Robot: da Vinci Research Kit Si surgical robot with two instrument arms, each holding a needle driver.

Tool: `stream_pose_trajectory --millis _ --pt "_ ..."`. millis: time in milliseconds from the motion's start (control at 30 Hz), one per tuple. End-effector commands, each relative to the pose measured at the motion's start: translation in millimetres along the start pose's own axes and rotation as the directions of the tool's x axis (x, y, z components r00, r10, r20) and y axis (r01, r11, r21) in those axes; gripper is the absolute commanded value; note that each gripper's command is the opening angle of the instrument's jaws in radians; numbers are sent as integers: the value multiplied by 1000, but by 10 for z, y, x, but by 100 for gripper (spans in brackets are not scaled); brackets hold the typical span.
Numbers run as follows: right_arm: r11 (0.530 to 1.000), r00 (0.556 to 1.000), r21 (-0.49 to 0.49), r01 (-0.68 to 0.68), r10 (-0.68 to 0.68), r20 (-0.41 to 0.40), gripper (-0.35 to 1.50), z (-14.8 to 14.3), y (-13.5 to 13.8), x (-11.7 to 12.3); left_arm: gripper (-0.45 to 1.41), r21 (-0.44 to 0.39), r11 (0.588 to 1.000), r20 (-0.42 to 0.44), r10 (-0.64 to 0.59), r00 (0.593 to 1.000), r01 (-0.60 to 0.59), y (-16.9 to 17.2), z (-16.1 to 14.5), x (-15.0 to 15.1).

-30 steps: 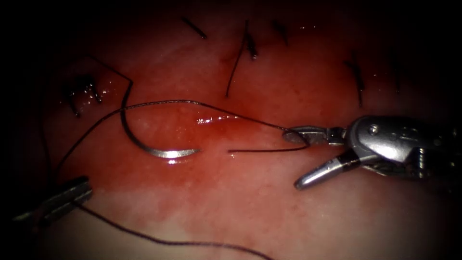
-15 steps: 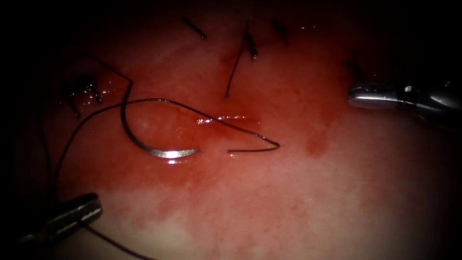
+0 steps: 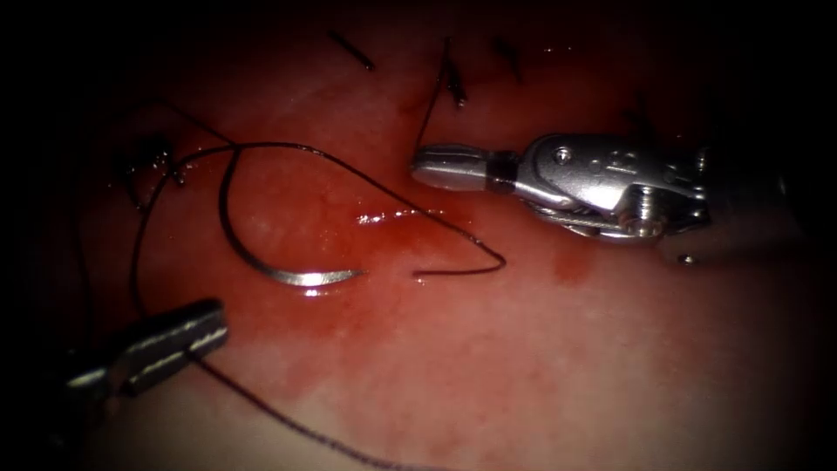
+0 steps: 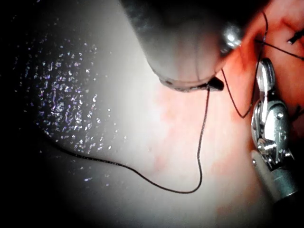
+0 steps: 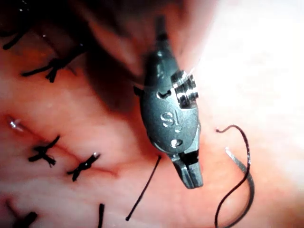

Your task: Wound Closure

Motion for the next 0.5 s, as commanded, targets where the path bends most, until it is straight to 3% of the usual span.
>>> stream_pose_trajectory --millis 33,167,500 --pt "1000 1000 21 -1 1 -2 -35 19 -13 -10 -45 -1 1000 -7 -4 1000 4 10 6 3" --pt "998 1000 60 -1 2 -8 -35 35 -26 -8 -45 3 1000 -26 -1 1000 1 10 17 -5" --pt "994 997 113 -10 18 -73 -35 45 -37 6 -45 1 1000 -66 -3 998 3 22 46 -10"
